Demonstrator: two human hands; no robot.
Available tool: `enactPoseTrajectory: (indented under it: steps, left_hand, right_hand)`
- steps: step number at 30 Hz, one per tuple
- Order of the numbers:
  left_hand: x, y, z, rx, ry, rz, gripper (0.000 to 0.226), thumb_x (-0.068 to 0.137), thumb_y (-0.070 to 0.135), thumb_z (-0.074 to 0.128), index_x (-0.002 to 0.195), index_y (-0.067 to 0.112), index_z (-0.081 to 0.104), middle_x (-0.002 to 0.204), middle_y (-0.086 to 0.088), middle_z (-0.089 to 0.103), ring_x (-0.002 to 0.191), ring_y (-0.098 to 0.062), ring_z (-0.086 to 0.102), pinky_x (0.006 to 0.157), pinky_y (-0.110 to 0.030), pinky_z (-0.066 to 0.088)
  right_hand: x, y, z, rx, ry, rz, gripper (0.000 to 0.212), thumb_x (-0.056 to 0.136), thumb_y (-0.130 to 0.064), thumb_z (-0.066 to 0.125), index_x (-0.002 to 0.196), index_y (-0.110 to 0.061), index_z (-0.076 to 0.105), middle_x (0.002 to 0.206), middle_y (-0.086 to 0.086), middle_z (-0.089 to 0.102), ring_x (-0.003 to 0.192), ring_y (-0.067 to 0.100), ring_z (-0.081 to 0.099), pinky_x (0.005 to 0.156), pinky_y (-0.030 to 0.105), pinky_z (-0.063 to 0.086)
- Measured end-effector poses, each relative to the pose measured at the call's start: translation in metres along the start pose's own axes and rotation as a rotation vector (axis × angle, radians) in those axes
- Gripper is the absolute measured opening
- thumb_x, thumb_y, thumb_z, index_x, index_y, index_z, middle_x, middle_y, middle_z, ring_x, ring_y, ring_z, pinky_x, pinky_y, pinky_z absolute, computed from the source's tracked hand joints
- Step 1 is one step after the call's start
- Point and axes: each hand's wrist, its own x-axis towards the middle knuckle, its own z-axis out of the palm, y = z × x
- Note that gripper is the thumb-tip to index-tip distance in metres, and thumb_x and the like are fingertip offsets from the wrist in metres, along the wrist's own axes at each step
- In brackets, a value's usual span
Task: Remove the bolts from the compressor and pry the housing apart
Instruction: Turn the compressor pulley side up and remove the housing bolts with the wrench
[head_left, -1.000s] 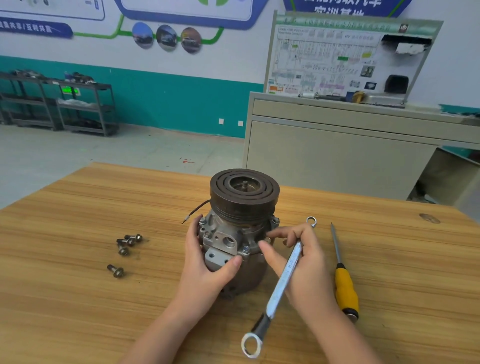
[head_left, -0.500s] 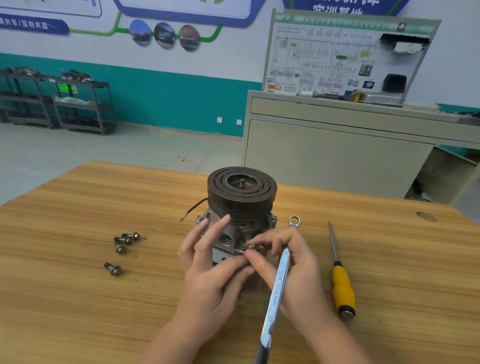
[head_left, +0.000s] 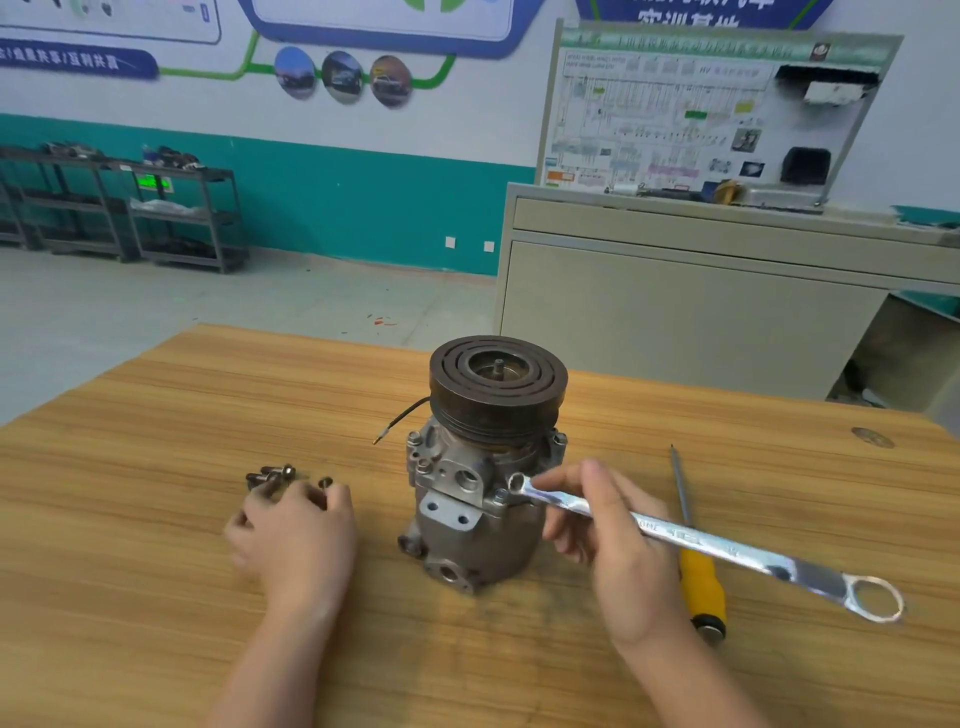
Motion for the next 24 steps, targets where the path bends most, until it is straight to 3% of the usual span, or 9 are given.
enactPoseTrajectory:
  steps: [2, 5, 10, 12, 14, 16, 18, 21, 24]
  left_hand:
    - [0.003, -0.006, 0.007, 0.209, -0.080, -0.025, 0.032, 0.092, 0.032, 0.050, 0.107, 0.012, 0.070, 0.146, -0.018, 0.036, 0.136, -0.037, 0.019, 0.111, -0.048, 0.018]
    - [0.002, -0.011, 0.014, 0.341, -0.095, 0.003, 0.037, 0.091, 0.039, 0.052, 0.113, 0.014, 0.068, 0.146, -0.020, 0.034, 0.138, -0.036, 0.016, 0.111, -0.048, 0.016]
    - [0.001, -0.006, 0.012, 0.308, -0.062, -0.024, 0.040, 0.086, 0.040, 0.061, 0.110, 0.009, 0.065, 0.140, -0.025, 0.038, 0.137, -0.038, 0.019, 0.111, -0.053, 0.016]
    - [0.007, -0.009, -0.001, 0.209, 0.099, 0.018, 0.041, 0.079, 0.037, 0.069, 0.105, 0.007, 0.063, 0.137, -0.027, 0.038, 0.135, -0.042, 0.022, 0.109, -0.058, 0.017]
    - [0.036, -0.024, -0.020, 0.198, 0.239, 0.030, 0.058, 0.074, 0.047, 0.072, 0.118, 0.011, 0.057, 0.145, -0.027, 0.030, 0.139, -0.045, 0.017, 0.111, -0.064, 0.011]
    - [0.075, -0.044, -0.041, 0.308, 0.064, -0.056, 0.086, 0.076, 0.071, 0.059, 0.145, 0.026, 0.035, 0.158, -0.022, 0.014, 0.144, -0.047, 0.007, 0.112, -0.065, 0.003]
    - [0.108, -0.059, -0.050, 0.374, -0.205, -0.006, 0.097, 0.073, 0.084, 0.042, 0.153, 0.036, 0.014, 0.161, -0.017, 0.008, 0.146, -0.044, 0.010, 0.113, -0.064, 0.006]
    - [0.123, -0.056, -0.042, 0.487, -0.423, 0.292, 0.098, 0.070, 0.083, 0.020, 0.153, 0.031, 0.017, 0.160, -0.010, 0.021, 0.145, -0.033, 0.022, 0.117, -0.053, 0.015]
    - [0.114, -0.048, -0.030, 0.519, -0.487, 0.433, 0.105, 0.066, 0.086, 0.017, 0.153, 0.028, 0.022, 0.159, -0.008, 0.024, 0.145, -0.030, 0.023, 0.118, -0.046, 0.018]
  right_hand:
    - [0.000, 0.000, 0.003, 0.026, -0.025, 0.017, 0.017, 0.087, -0.028, 0.052, 0.083, -0.028, 0.068, 0.063, 0.006, 0.063, 0.055, 0.011, 0.054, 0.050, 0.018, 0.042]
    - [-0.002, 0.002, 0.004, -0.065, -0.045, -0.048, 0.016, 0.084, -0.019, 0.057, 0.081, -0.034, 0.062, 0.071, 0.004, 0.070, 0.059, 0.009, 0.062, 0.054, 0.016, 0.047]
    - [-0.001, 0.001, -0.005, -0.241, -0.067, -0.094, 0.012, 0.077, -0.038, 0.071, 0.088, -0.041, 0.070, 0.081, -0.008, 0.073, 0.075, 0.006, 0.069, 0.064, 0.017, 0.053]
    - [0.000, -0.001, -0.010, -0.294, -0.069, -0.151, 0.017, 0.073, -0.046, 0.072, 0.090, -0.046, 0.072, 0.084, -0.014, 0.073, 0.080, 0.005, 0.068, 0.068, 0.015, 0.050]
    - [0.001, -0.003, -0.013, -0.305, -0.097, -0.248, 0.017, 0.075, -0.048, 0.073, 0.092, -0.046, 0.073, 0.087, -0.017, 0.071, 0.081, 0.004, 0.067, 0.069, 0.010, 0.047]
    - [0.001, -0.005, -0.014, -0.318, -0.144, -0.304, 0.017, 0.078, -0.048, 0.073, 0.094, -0.043, 0.074, 0.088, -0.017, 0.071, 0.083, 0.006, 0.067, 0.070, 0.010, 0.046]
    - [0.000, -0.005, -0.014, -0.344, -0.178, -0.318, 0.019, 0.079, -0.047, 0.073, 0.095, -0.039, 0.075, 0.090, -0.014, 0.070, 0.084, 0.010, 0.067, 0.071, 0.013, 0.047]
    - [-0.003, -0.009, -0.011, -0.336, -0.172, -0.280, 0.023, 0.081, -0.053, 0.068, 0.095, -0.037, 0.075, 0.090, -0.012, 0.070, 0.083, 0.011, 0.066, 0.069, 0.016, 0.048]
    - [-0.005, -0.015, -0.006, -0.261, -0.134, -0.213, 0.029, 0.084, -0.060, 0.060, 0.093, -0.037, 0.076, 0.086, -0.012, 0.066, 0.071, 0.006, 0.062, 0.063, 0.017, 0.048]
